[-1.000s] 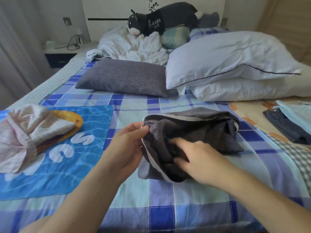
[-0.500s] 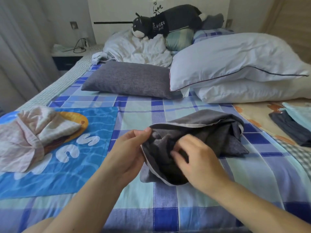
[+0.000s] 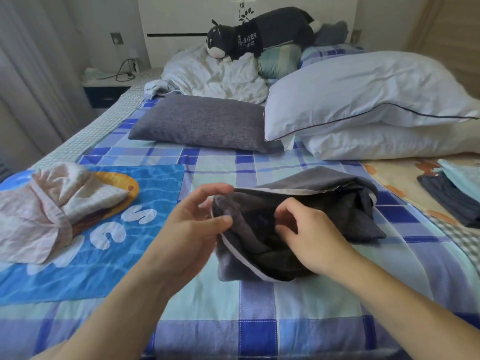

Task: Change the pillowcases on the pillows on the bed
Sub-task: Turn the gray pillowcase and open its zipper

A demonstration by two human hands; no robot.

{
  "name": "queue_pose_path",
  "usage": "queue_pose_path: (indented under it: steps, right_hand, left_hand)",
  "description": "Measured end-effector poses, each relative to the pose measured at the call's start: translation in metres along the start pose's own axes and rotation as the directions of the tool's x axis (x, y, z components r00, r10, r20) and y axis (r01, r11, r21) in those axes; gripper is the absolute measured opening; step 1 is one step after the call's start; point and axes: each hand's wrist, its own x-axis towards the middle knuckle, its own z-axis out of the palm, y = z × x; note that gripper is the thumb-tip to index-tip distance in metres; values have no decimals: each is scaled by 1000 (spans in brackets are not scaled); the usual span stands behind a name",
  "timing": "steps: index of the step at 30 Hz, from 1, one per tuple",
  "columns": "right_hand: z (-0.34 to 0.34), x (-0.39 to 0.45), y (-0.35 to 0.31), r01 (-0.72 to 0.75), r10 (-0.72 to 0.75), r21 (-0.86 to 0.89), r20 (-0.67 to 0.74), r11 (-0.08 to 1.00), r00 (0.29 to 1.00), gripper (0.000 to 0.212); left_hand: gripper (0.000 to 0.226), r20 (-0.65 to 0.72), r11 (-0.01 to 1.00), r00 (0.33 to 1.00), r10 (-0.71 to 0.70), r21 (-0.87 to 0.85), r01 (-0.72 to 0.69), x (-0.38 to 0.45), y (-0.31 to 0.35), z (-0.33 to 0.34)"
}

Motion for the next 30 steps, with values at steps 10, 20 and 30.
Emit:
queue_pose_path:
  steps: [10,20,30]
  right_hand:
    - [-27,-14,2,422,149,-537,728,731,669,28]
    - [19,15,-6,179,-167,-227,70,957,983,27]
    - [11,11,-20,78,-87,-342,-9,937,996,27]
  left_hand:
    - [7,-555,871,794,246,487,70,14,8,-65]
    - [18,-421,993,900,-110,-92,79,3,8,-41]
    - [15,-480,994,876,45,-69,-88,14,14,-53]
